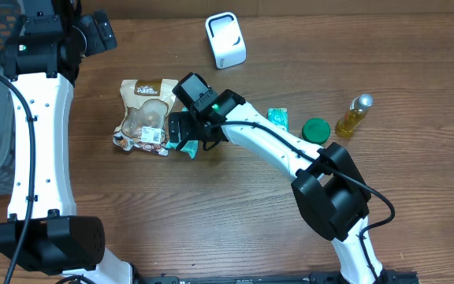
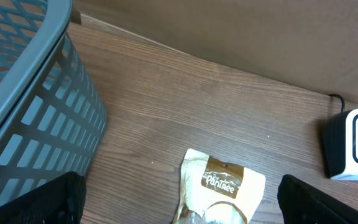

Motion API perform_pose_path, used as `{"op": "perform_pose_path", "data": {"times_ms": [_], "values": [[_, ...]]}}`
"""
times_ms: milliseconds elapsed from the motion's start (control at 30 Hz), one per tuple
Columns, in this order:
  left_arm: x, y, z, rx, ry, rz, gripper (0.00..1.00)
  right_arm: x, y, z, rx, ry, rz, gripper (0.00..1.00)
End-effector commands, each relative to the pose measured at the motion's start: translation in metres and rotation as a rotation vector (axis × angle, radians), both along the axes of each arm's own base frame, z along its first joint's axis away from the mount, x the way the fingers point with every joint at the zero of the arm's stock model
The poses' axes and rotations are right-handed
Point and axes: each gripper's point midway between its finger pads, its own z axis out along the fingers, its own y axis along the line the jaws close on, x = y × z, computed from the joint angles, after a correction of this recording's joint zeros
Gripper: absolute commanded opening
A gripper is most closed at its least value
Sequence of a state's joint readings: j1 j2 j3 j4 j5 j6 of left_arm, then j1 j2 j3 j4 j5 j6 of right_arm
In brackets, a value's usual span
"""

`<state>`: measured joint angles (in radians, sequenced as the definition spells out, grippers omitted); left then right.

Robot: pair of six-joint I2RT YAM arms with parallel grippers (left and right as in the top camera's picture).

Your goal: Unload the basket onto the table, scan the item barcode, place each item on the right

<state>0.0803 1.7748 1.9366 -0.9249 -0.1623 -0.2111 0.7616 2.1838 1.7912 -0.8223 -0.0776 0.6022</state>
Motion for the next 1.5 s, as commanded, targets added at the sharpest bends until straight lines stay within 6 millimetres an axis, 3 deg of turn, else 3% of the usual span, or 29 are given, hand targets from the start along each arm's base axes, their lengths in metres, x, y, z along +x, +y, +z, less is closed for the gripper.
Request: {"op": "perform_pose_path", "data": {"times_ms": [0,400,600,633,700,800,1067,1233,1333,1467], "values": [[0.001,0.004,0.002,0.0,-0.008,0.023,1.0,0.001,0.0,0.009,0.01,-0.02,-0.005,1.0],[0.001,0.004,0.002,0.0,-0.008,0.023,1.0,0.007,0.008,0.014,0.044,-0.049,-0.003,1.0],[0.001,0.004,0.002,0.0,-0.008,0.023,0.99,0.001,0.003,0.01,0.021,-0.022,0.01,1.0],[0.001,0.004,0.002,0.0,-0.008,0.023,0.99,0.0,0.002,0.01,0.016,-0.017,0.01,0.95],[0.001,0.004,0.002,0.0,-0.008,0.023,1.0,-0.001,0.001,0.007,0.015,-0.007,-0.005,0.69],[0.001,0.004,0.002,0.0,-0.008,0.023,0.99,-0.001,0.001,0.006,0.033,0.029,-0.092,0.53],[0.001,0.004,0.002,0.0,-0.008,0.023,1.0,0.004,-0.004,0.005,0.02,0.023,-0.165,0.35],[0.001,0.004,0.002,0.0,-0.008,0.023,1.0,0.003,-0.008,-0.001,0.024,0.052,-0.25,0.36],[0.001,0.004,0.002,0.0,-0.008,0.023,1.0,0.0,-0.019,-0.017,-0.005,0.061,-0.323,0.43],[0.001,0.004,0.002,0.0,-0.008,0.023,0.99,0.0,-0.017,-0.032,0.021,0.055,-0.316,0.46]]}}
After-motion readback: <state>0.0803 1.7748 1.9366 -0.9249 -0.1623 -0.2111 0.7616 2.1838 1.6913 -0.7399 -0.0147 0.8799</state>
